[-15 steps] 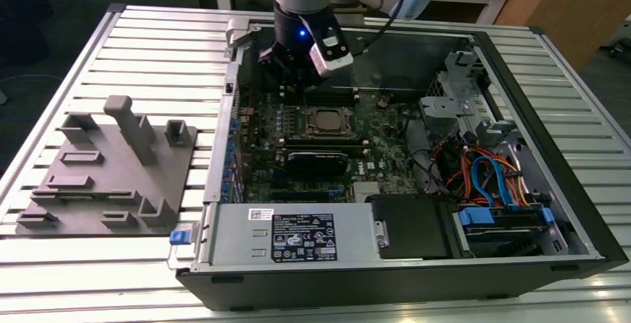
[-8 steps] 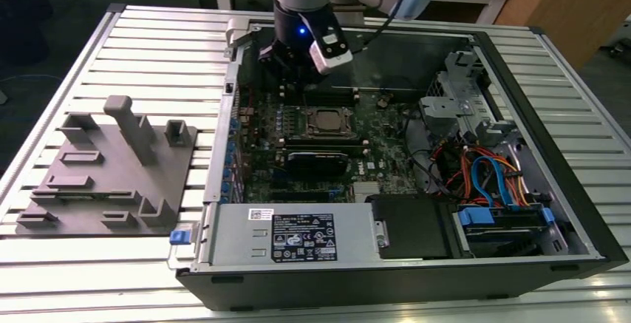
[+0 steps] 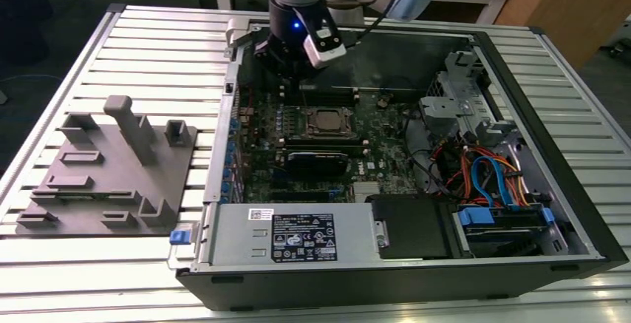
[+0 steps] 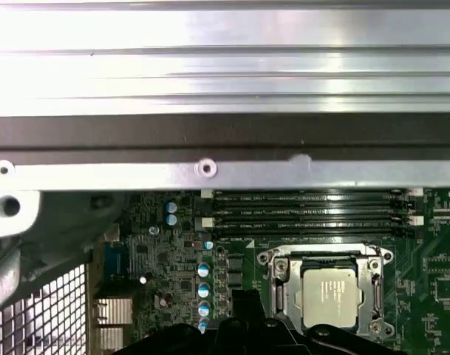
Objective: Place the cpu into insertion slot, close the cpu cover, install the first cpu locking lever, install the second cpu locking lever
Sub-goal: 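Install the first cpu locking lever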
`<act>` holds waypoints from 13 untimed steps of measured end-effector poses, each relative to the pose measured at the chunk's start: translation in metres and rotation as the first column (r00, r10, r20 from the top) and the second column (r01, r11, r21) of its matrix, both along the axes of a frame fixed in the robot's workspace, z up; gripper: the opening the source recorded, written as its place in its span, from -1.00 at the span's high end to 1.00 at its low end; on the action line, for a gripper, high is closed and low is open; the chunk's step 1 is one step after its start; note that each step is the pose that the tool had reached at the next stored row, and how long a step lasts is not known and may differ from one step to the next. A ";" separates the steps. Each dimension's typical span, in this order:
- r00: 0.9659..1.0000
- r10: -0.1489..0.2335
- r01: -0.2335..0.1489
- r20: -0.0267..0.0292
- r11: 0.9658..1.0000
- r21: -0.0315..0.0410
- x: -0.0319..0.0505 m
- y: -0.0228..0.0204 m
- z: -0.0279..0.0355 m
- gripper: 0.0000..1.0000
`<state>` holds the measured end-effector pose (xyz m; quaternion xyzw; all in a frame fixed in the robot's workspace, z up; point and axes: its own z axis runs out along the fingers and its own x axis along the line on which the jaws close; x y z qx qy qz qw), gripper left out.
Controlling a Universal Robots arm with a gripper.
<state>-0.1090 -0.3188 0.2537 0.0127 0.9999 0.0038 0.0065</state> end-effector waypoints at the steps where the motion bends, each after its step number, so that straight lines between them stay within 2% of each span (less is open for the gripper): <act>1: 1.000 0.000 0.000 0.000 1.000 0.000 -0.0003 0.0010 0.0000 0.79; 10: 1.000 0.001 -0.001 0.000 1.000 0.000 0.0008 0.0128 0.0000 0.79; 13: 1.000 0.001 -0.001 0.000 1.000 0.000 0.0045 0.0136 -0.0001 0.79</act>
